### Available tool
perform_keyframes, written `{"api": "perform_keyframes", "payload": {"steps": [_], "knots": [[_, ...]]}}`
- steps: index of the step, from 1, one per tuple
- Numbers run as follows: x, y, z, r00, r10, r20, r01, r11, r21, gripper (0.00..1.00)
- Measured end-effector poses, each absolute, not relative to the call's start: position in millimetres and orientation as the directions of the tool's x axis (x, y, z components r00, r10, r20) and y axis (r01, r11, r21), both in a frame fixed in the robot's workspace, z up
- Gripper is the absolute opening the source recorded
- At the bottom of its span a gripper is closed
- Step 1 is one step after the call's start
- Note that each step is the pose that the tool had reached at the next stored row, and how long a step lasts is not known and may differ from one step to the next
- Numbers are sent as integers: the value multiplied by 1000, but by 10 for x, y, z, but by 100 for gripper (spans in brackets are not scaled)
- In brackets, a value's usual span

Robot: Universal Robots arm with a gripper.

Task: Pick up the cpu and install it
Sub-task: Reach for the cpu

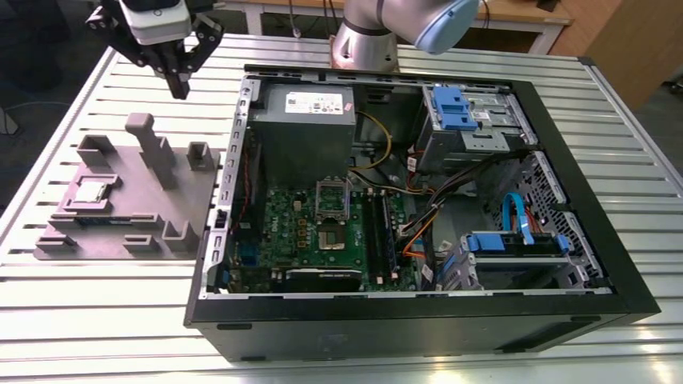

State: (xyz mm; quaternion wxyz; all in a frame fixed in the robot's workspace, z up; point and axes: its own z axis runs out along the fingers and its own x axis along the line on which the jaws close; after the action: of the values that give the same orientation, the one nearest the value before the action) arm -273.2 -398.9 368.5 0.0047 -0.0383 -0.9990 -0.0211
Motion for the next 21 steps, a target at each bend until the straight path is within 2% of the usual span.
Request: {"api": "perform_keyframes", "payload": {"steps": [21], "knots": [[-2886,-3989,3681,-997,76,11,77,996,42,10]]}}
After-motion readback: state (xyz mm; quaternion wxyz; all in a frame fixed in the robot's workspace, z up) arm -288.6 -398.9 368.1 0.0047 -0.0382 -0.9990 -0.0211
